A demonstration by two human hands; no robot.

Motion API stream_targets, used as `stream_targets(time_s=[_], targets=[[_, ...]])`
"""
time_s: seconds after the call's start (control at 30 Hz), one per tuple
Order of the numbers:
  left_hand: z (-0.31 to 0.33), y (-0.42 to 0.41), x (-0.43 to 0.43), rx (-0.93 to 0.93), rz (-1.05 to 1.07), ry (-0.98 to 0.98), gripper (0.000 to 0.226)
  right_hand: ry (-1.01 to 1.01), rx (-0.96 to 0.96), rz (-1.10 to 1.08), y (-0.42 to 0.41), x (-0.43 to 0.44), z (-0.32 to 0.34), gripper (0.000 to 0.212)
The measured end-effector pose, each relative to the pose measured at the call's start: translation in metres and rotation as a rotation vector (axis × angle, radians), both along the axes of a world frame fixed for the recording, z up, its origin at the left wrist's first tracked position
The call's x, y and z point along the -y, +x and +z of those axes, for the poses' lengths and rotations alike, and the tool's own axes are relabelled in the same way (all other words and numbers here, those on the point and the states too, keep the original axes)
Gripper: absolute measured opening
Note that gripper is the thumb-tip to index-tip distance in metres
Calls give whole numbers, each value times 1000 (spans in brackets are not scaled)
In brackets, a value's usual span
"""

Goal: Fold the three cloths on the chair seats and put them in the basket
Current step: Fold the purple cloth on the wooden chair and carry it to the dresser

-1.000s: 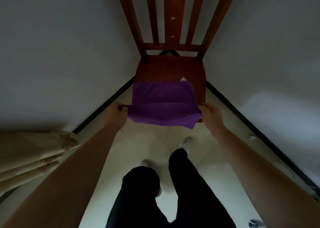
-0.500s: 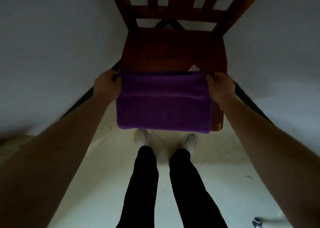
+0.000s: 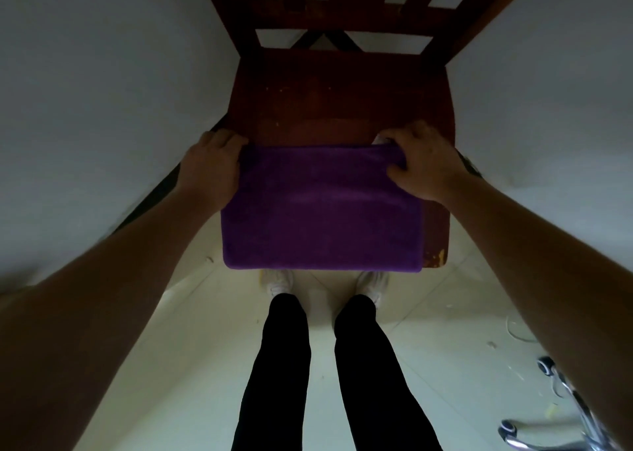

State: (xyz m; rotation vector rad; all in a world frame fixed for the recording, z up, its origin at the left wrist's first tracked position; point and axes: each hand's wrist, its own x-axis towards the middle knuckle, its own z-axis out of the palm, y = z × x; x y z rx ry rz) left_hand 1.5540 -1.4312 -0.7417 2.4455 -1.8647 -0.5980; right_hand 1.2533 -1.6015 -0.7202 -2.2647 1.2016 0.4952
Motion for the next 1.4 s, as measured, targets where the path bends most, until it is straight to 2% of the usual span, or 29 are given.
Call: stream_targets(time_s=[0.07,0.2,0.3,0.6,0.7,0.8,0.93,1.0,1.1,1.27,1.4], targets=[[-3,-1,2,22,-12,14,39,6,-24,38,8,4,-2,53],[-3,-2,0,55,4,71,31,132,-58,-124,3,8,-4,46],[4,-1,-6,80,-16,76,26,158,-34,-130,-7,8,3,41],[63,7,25,17,72,-197,24,15,149,-288,-13,38,71,36],[71,13,41,-65,138,-164,26,-10,186,-312,-10,50,81,28],[71,16,47,-55,144,-176,29,-146,201,-282,-11,49,83,27],[70,15,46,24,208,-454,33,-423,291,-298,-14,40,77,35],[71,10,44,31,258,-539,32,-482,342,-326,-14,34,75,37],[68,1,32,32,258,-503,30,-456,326,-304,-18,24,72,34],[57,-12,-2,-2,186,-319,24,-267,214,-239,-33,-1,63,26],[51,-28,-40,-31,106,-203,20,-259,120,-188,-54,-38,55,24]])
